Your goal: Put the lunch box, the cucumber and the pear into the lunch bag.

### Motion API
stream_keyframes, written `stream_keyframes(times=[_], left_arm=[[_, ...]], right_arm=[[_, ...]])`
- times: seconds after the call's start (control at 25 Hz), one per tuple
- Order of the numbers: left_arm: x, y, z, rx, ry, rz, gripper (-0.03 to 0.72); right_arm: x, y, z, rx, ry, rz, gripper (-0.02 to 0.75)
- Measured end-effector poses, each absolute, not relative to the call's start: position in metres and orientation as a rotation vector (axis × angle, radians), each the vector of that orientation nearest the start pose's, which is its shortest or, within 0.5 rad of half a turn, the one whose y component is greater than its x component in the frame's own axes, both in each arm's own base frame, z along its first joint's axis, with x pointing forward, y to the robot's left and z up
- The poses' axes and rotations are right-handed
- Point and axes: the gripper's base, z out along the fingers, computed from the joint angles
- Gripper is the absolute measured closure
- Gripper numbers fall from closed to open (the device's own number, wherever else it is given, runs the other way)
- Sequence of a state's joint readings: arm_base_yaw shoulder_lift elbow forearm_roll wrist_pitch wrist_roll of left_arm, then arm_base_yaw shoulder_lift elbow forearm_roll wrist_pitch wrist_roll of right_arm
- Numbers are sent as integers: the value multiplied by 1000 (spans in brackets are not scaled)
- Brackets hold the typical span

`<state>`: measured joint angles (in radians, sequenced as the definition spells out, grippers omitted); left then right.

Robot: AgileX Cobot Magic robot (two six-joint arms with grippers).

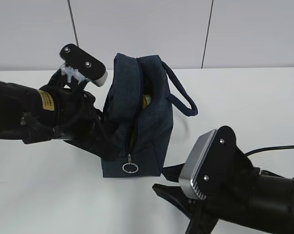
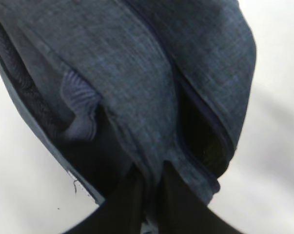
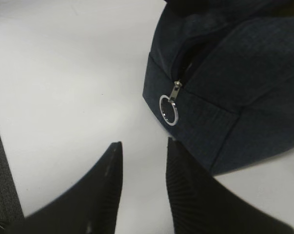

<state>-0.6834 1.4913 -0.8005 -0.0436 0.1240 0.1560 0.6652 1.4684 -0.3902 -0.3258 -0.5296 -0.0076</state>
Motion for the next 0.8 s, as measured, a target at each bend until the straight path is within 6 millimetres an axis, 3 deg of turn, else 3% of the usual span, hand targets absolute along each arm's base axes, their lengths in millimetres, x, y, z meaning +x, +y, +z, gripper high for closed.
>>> stream_keyframes(times=[0.36,0.8], left_arm=[[234,-192,223,902,2136,-297,685],[232,-190,226,904,2139,-297,685]], right_arm=[[192,171,141,-1069,1814,418,485],[214,188,135,-1076,1793,399,485]])
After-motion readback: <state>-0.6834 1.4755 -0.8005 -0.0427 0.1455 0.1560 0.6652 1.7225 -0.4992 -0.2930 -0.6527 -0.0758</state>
